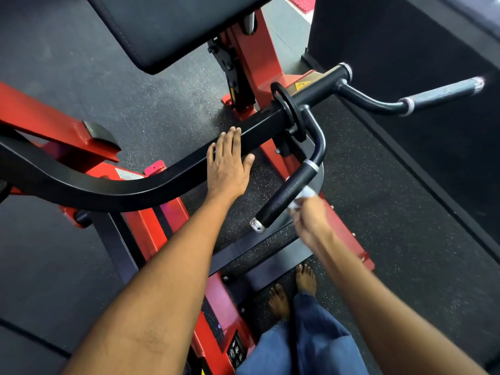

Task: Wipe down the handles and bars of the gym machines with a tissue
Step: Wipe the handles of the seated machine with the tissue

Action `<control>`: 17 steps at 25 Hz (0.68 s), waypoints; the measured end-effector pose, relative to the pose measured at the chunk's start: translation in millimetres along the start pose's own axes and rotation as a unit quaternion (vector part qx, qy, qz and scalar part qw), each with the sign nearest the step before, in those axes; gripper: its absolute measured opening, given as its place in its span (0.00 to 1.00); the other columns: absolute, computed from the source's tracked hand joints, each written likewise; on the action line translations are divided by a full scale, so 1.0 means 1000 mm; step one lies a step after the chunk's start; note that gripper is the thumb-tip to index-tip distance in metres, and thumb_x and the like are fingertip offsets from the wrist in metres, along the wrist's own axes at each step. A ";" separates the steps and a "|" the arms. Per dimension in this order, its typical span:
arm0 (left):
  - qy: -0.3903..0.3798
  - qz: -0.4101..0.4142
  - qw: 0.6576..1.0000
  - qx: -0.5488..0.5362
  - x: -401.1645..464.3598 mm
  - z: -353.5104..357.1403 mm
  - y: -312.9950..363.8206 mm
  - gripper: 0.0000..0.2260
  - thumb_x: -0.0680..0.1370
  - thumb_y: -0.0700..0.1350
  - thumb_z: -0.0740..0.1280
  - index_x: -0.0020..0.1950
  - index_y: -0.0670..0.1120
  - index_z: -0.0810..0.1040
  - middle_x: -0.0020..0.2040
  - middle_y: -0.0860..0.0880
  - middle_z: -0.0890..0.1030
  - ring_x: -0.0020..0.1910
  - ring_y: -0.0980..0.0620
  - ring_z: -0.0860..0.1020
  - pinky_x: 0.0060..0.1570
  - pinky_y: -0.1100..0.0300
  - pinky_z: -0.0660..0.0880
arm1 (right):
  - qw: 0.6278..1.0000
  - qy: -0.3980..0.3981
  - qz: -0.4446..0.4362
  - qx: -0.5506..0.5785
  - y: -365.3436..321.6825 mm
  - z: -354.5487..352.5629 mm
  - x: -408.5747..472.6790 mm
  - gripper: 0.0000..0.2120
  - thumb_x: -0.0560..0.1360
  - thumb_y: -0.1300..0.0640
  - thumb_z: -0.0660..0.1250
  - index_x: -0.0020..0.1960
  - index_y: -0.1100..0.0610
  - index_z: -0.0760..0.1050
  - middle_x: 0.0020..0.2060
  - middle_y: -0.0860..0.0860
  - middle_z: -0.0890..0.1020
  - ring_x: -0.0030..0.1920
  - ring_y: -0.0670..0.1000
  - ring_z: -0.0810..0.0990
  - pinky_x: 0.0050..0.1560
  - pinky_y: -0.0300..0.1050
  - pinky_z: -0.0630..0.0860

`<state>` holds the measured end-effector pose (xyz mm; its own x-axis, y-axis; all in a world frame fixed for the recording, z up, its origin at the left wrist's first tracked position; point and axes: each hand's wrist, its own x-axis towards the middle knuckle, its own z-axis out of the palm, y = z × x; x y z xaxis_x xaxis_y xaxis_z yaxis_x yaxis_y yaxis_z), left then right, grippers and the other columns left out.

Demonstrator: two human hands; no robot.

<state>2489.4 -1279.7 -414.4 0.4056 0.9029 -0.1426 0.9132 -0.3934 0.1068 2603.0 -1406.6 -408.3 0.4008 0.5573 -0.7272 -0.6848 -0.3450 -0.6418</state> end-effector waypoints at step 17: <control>0.002 -0.002 1.000 0.000 -0.001 0.000 -0.001 0.28 0.84 0.54 0.51 0.79 0.45 0.45 0.80 0.47 0.50 0.78 0.47 0.50 0.74 0.52 0.45 | 0.511 -0.174 -0.514 -0.666 0.030 -0.036 0.013 0.31 0.65 0.67 0.47 0.66 0.66 0.71 0.65 0.60 0.73 0.70 0.61 0.65 0.73 0.52 0.48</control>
<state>2488.3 -1279.8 -413.9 0.4026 0.9048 -0.1390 0.9144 -0.3904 0.1070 2609.7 -1436.5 -445.5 -0.1604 0.9820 0.1002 0.8945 0.1875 -0.4058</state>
